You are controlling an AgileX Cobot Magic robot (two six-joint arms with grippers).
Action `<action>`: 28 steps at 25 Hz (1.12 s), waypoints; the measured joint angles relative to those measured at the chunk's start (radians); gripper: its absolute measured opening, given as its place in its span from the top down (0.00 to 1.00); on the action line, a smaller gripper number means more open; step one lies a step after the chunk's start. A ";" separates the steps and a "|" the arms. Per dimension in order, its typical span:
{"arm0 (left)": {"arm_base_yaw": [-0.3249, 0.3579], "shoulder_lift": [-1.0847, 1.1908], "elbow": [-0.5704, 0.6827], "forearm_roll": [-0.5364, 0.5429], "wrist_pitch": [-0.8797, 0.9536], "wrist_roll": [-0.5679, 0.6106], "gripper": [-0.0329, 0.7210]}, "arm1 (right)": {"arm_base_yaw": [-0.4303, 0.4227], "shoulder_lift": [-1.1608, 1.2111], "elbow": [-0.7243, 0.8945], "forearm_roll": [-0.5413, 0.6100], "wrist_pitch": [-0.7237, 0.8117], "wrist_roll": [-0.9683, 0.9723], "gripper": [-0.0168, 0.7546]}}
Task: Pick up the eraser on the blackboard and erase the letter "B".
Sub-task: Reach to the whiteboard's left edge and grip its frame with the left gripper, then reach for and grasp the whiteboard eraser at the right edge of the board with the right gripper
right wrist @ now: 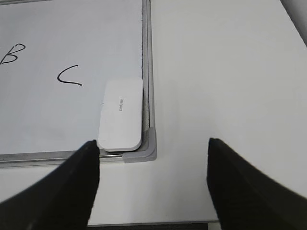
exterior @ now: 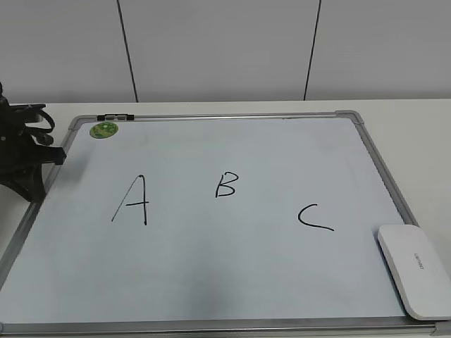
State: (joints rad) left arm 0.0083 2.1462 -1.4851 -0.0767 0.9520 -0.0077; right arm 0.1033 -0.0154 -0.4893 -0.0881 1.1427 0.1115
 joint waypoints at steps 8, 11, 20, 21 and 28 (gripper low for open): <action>0.000 0.000 0.000 0.000 0.000 0.000 0.92 | 0.000 0.037 -0.029 0.031 0.000 0.000 0.30; 0.000 0.000 0.000 0.004 0.000 0.000 0.92 | 0.000 0.163 -0.083 0.052 0.000 -0.006 0.30; 0.000 0.000 0.000 0.005 0.000 0.000 0.91 | 0.000 0.595 -0.233 0.209 0.014 -0.090 0.30; 0.000 0.000 0.000 0.005 0.000 0.000 0.91 | 0.000 0.632 -0.235 0.223 0.013 -0.090 0.30; 0.000 0.000 0.000 0.005 0.000 0.000 0.91 | 0.048 0.836 -0.235 0.208 -0.024 -0.090 0.30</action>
State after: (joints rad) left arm 0.0083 2.1462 -1.4851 -0.0713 0.9520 -0.0077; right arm 0.1515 0.8211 -0.7241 0.1201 1.1187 0.0215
